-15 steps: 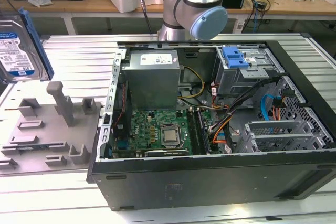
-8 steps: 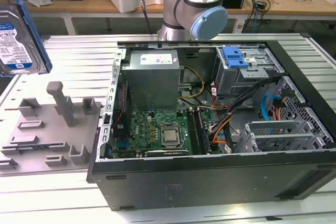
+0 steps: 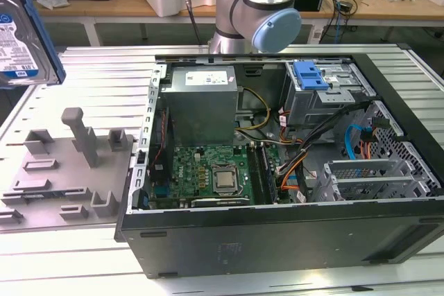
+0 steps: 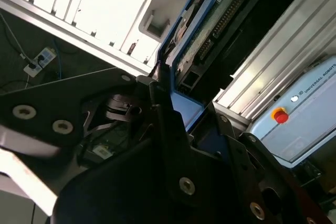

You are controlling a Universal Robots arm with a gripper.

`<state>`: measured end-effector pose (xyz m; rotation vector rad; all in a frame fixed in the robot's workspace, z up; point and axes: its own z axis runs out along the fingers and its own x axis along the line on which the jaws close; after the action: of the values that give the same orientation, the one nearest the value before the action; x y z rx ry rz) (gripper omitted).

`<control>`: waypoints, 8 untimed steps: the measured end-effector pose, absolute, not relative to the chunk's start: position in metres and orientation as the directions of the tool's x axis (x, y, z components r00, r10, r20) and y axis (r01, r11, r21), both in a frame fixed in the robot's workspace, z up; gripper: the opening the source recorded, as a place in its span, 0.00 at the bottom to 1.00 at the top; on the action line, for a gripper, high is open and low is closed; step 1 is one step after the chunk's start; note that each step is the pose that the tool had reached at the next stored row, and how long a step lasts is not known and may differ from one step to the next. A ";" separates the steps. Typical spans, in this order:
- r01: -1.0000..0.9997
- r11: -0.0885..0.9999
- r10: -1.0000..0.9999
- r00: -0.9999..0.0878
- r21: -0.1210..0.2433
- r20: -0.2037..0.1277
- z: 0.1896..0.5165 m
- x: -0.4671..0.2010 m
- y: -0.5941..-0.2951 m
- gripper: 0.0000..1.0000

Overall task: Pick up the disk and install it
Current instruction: 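Pick up the disk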

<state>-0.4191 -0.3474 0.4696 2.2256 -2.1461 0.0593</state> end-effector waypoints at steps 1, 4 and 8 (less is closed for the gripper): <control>-0.999 -0.036 -0.997 0.037 0.009 0.061 0.472 -0.419 -0.347 0.37; -0.999 -0.037 -0.998 0.038 0.009 0.055 0.482 -0.418 -0.348 0.37; -0.999 -0.037 -0.998 0.038 0.008 0.051 0.487 -0.417 -0.348 0.37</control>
<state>-0.4173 -0.3479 0.4867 2.2329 -2.1503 0.0479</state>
